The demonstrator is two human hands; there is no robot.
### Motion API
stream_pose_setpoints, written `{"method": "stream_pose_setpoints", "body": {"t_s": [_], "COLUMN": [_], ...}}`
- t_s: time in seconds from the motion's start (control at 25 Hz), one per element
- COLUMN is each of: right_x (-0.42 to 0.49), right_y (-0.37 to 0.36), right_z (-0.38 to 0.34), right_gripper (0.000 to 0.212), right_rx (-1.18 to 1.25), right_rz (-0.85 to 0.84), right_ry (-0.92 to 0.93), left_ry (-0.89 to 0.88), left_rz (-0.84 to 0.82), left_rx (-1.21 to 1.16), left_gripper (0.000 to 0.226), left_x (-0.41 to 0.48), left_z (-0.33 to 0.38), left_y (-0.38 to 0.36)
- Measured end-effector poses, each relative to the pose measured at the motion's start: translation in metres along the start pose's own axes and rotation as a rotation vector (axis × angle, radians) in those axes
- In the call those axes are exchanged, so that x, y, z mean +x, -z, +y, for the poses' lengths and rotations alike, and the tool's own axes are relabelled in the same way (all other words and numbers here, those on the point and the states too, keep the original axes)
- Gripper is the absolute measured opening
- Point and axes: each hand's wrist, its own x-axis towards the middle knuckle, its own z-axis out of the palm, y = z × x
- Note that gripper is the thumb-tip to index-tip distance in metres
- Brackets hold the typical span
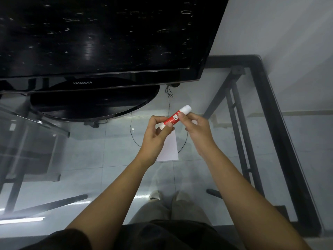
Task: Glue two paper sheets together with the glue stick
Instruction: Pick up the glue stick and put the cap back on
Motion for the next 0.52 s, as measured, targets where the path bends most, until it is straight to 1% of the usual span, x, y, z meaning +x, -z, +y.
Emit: {"method": "stream_pose_setpoints", "body": {"t_s": [0.12, 0.16, 0.2, 0.24, 0.32, 0.36, 0.4, 0.44, 0.48, 0.52], "right_x": [0.001, 0.002, 0.003, 0.005, 0.007, 0.008, 0.008, 0.009, 0.009, 0.009], "right_y": [0.001, 0.002, 0.003, 0.004, 0.006, 0.006, 0.006, 0.006, 0.006, 0.006], "right_z": [-0.004, -0.007, -0.009, -0.012, -0.015, -0.015, -0.015, -0.014, -0.014, -0.015], "right_gripper": [0.013, 0.013, 0.013, 0.013, 0.013, 0.012, 0.011, 0.011, 0.010, 0.011], "right_rx": [0.063, 0.069, 0.070, 0.070, 0.067, 0.062, 0.059, 0.062, 0.072, 0.087], "right_rz": [0.001, -0.002, -0.010, -0.024, -0.066, -0.081, -0.084, -0.072, -0.050, -0.030], "right_ry": [0.028, 0.042, 0.055, 0.067, 0.081, 0.087, 0.093, 0.095, 0.096, 0.101], "left_ry": [0.026, 0.064, 0.143, 0.267, 0.626, 0.759, 0.803, 0.765, 0.674, 0.566], "left_rz": [0.048, 0.052, 0.042, 0.023, -0.084, -0.131, -0.158, -0.163, -0.143, -0.105], "left_rx": [-0.143, -0.190, -0.263, -0.373, -0.674, -0.800, -0.872, -0.878, -0.822, -0.716], "left_gripper": [0.015, 0.015, 0.016, 0.019, 0.025, 0.027, 0.027, 0.028, 0.026, 0.024], "left_x": [0.000, 0.001, 0.002, 0.004, 0.009, 0.011, 0.012, 0.012, 0.011, 0.010], "left_z": [0.002, 0.003, 0.006, 0.010, 0.022, 0.027, 0.030, 0.032, 0.033, 0.033], "left_y": [-0.002, -0.003, -0.004, -0.003, 0.001, 0.004, 0.006, 0.007, 0.006, 0.003]}}
